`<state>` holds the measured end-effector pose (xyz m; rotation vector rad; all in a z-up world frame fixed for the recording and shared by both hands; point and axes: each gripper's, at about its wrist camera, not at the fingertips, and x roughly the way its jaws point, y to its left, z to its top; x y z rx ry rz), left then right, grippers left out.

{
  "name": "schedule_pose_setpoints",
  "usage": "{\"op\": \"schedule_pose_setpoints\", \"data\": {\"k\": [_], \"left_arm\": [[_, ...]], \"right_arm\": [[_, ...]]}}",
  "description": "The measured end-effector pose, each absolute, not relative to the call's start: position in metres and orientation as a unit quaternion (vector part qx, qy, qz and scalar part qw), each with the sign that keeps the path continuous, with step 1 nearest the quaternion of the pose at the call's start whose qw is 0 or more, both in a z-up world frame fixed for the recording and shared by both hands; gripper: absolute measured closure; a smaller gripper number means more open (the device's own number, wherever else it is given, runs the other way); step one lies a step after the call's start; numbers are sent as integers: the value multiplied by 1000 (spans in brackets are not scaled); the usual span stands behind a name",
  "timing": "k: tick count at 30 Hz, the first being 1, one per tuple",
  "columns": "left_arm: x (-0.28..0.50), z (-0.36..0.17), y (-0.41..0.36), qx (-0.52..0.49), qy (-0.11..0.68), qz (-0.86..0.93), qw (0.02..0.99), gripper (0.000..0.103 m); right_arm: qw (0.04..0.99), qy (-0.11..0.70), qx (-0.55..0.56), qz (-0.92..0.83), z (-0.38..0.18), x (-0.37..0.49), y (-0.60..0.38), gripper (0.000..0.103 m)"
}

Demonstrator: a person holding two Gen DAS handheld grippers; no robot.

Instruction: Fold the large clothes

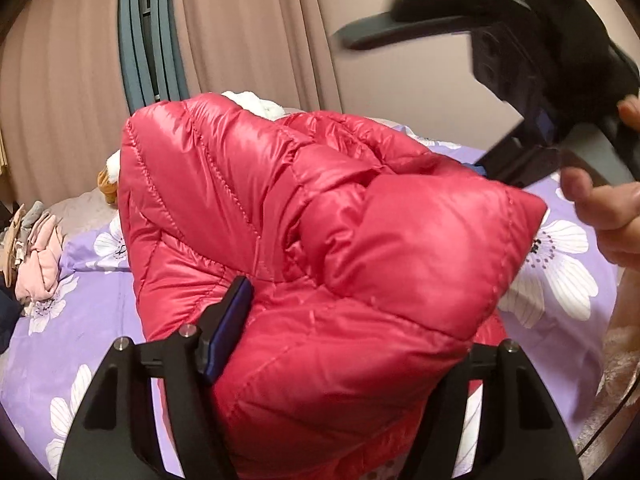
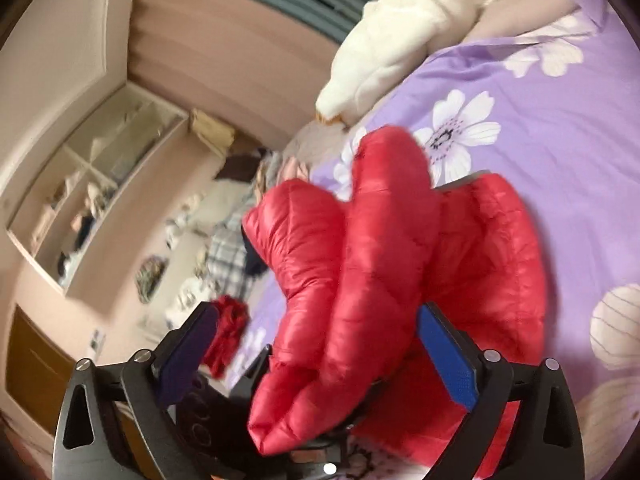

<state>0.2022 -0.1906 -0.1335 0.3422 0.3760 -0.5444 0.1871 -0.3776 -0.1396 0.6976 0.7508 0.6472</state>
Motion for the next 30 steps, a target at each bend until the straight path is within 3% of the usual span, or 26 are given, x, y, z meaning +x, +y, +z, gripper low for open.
{"op": "schedule_pose_setpoints", "data": {"k": [5,12,13,14,17,22,26,30], "left_arm": [[203,-149,-181,159,190,-277,928,38],[219,-148,-156,130,209,-324,914,38],[221,-145,-152,117,214,-333,911,38],[223,-143,-149,111,215,-336,910,38],[221,-139,-148,117,213,-348,905,39],[215,-128,-145,121,221,-365,896,38],[210,-96,-114,20,251,-426,869,36],[212,-67,-76,-76,224,-465,853,36]], "right_arm": [[775,422,348,315,-165,208,-356,4],[828,415,237,295,-146,200,-324,4],[836,406,248,275,-152,203,-332,12],[839,404,258,259,-159,211,-339,38],[818,395,318,270,-176,209,-364,52],[822,377,330,272,-179,186,-382,55],[806,370,382,260,-197,194,-401,55],[804,372,383,261,-200,185,-404,55]]}}
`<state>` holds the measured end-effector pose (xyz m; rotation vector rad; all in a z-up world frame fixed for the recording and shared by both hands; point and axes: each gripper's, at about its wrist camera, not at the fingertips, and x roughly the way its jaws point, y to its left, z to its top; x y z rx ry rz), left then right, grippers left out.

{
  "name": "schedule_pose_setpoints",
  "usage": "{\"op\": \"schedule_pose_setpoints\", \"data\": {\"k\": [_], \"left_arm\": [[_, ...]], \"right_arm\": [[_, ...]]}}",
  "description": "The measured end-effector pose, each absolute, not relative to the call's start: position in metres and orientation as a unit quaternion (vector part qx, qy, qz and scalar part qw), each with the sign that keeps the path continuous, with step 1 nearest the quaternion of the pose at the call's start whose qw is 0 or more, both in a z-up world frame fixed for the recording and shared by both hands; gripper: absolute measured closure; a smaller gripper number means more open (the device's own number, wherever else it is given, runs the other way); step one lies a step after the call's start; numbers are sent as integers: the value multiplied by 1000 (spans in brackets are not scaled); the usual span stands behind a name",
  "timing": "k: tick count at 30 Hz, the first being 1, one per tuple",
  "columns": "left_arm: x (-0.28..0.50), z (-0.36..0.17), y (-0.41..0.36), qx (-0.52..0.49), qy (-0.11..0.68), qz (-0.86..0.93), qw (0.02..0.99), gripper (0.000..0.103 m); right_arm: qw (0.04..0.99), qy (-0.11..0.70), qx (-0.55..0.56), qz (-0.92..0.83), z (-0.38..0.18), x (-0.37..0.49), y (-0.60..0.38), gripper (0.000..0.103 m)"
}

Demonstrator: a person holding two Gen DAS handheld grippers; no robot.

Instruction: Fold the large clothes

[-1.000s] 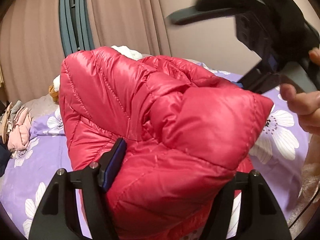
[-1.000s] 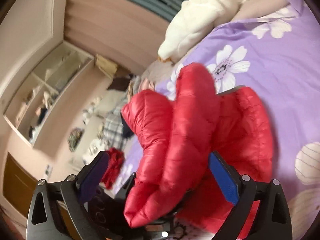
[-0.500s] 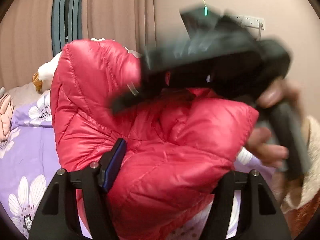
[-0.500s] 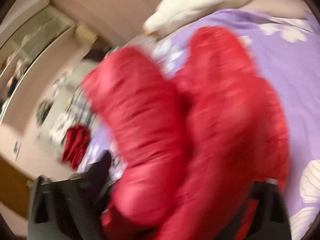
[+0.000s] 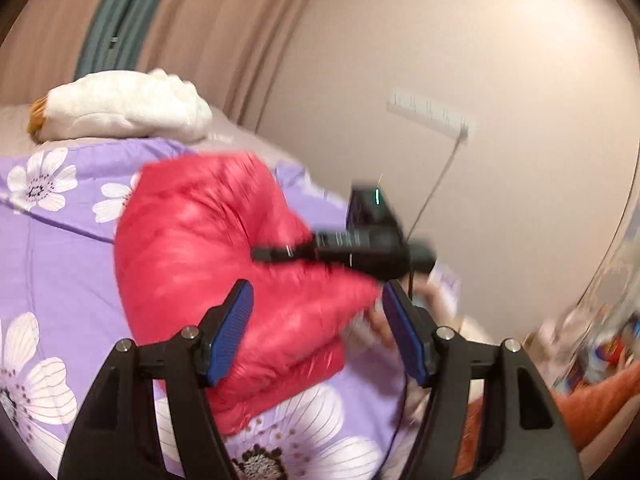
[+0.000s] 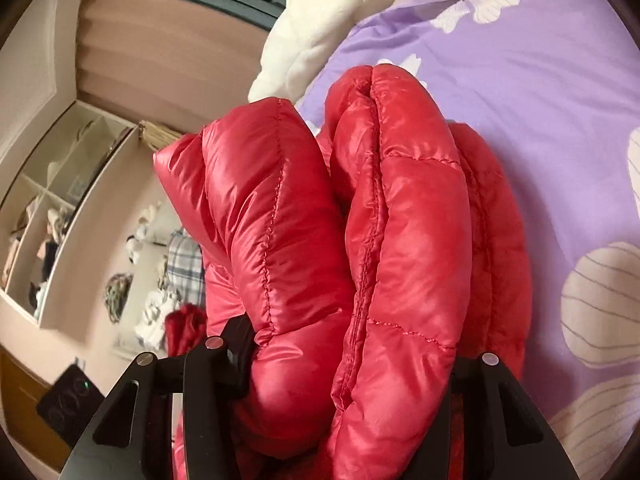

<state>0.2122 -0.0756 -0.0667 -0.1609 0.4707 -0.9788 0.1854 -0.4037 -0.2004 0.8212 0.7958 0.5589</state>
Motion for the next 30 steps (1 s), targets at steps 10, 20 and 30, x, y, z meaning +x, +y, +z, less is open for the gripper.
{"op": "schedule_pose_setpoints", "data": {"k": [10,20,30], "left_arm": [[319,-121,-86,-123,333,-342,870,39],[317,-164,-136,0,327,-265,907,38],[323,-161,-118,-41,342,-277,897,34]], "right_arm": [[813,387,366,236,-209,175,-412,55],[866,380,275,175,-219,165,-397,55],[882,349,275,155,-160,147,-412,51]]}}
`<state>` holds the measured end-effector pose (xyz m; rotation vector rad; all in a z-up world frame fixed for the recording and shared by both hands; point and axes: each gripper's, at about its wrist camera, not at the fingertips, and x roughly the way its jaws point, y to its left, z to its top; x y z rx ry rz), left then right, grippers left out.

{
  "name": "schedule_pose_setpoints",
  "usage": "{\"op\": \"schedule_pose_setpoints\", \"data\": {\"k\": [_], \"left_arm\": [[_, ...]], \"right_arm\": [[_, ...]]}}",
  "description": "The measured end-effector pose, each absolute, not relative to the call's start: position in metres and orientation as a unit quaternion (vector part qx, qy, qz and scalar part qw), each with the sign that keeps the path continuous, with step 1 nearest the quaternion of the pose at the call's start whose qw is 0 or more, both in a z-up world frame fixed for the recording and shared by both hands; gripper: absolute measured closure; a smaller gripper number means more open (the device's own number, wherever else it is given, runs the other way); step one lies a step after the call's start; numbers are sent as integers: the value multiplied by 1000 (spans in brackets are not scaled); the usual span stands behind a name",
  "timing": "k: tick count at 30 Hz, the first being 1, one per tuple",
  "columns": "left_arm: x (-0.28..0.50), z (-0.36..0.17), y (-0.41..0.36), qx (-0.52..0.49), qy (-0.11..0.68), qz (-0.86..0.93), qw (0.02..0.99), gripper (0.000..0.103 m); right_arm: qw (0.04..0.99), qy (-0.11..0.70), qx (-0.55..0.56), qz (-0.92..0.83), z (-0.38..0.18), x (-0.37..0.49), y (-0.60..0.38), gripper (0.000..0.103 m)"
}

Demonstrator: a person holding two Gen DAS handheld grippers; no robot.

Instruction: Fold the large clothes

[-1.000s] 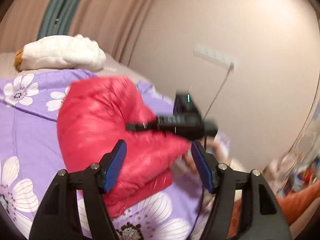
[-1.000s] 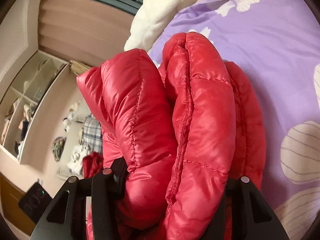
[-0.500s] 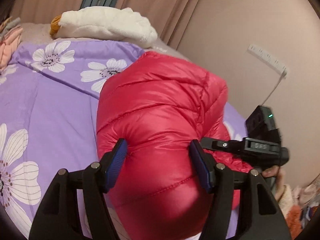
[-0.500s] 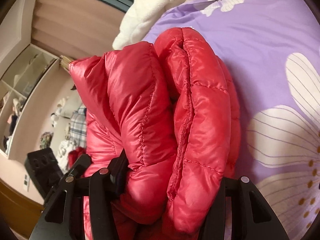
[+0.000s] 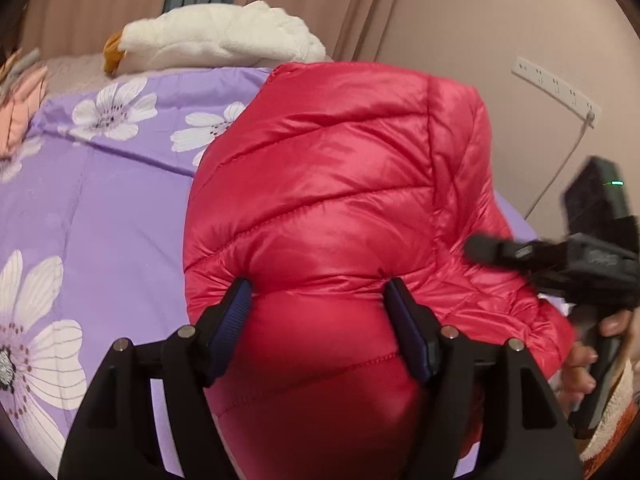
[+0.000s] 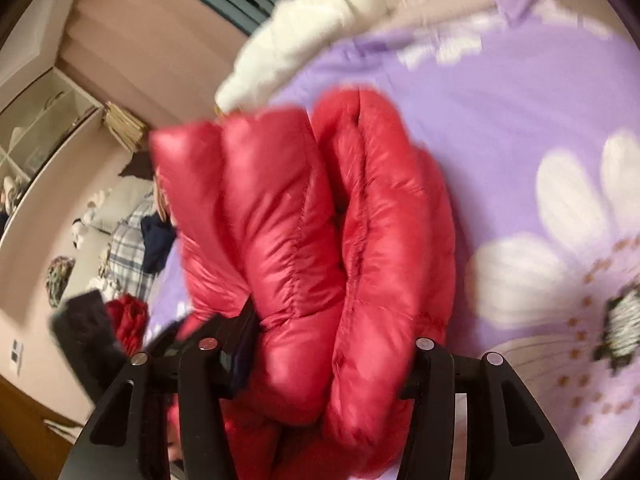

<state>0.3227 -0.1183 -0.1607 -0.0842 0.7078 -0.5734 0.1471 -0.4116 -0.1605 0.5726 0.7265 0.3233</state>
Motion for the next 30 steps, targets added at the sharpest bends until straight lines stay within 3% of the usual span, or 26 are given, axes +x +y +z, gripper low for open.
{"op": "schedule_pose_setpoints", "data": {"k": [7,15,18,20,30], "left_arm": [[330,-158,-109,-63,360,-292,884,34],[322,-156,-127,-32,349,-290,891,33],[321,-157,-128,-29,345,-295,891,32],[319,-156,-129,-20,341,-306,888,32],[308,-164,-152,28,311,-293,903,30]], "right_arm": [[925,287,214,128,-108,131,-408,51],[934,271,152,178,-100,161,-367,51],[928,290,177,154,-113,189,-374,53],[930,312,157,116,-130,197,-375,63],[923,337,159,99,-191,199,-387,68]]}}
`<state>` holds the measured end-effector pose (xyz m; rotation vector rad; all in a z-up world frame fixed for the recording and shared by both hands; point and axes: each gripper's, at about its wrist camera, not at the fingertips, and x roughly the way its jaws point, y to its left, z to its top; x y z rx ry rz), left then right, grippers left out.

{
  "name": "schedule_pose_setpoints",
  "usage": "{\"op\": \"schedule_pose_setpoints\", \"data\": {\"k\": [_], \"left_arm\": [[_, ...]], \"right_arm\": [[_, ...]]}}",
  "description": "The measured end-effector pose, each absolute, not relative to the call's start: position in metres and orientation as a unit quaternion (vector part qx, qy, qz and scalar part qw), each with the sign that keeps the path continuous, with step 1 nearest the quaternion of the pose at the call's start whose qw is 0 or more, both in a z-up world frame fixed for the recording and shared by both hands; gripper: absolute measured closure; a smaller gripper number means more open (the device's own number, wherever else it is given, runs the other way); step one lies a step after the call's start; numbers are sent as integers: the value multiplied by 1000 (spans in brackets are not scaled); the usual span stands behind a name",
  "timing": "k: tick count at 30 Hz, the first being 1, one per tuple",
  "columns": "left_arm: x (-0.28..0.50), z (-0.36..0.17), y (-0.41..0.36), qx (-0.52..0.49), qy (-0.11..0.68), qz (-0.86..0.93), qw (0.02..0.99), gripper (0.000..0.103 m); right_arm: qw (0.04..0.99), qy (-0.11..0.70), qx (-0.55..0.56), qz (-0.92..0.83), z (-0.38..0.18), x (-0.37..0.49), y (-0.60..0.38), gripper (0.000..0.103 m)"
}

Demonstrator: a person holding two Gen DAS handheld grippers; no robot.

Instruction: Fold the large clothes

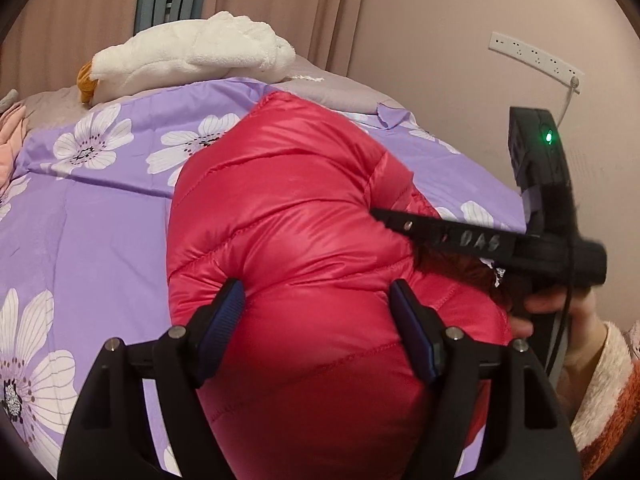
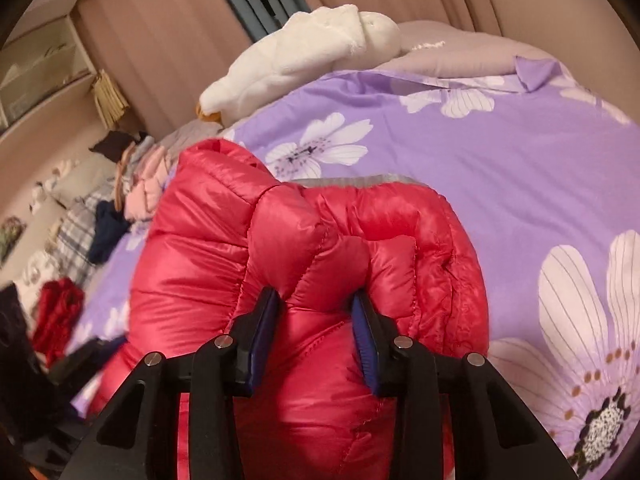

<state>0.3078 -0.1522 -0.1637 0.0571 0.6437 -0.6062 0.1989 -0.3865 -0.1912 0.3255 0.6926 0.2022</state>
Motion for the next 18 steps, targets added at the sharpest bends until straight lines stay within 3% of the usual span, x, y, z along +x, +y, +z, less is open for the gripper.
{"op": "schedule_pose_setpoints", "data": {"k": [18], "left_arm": [[331,-171,-148,18,314,-315,895,24]], "right_arm": [[922,330,179,91,-203,205,-387,68]]}}
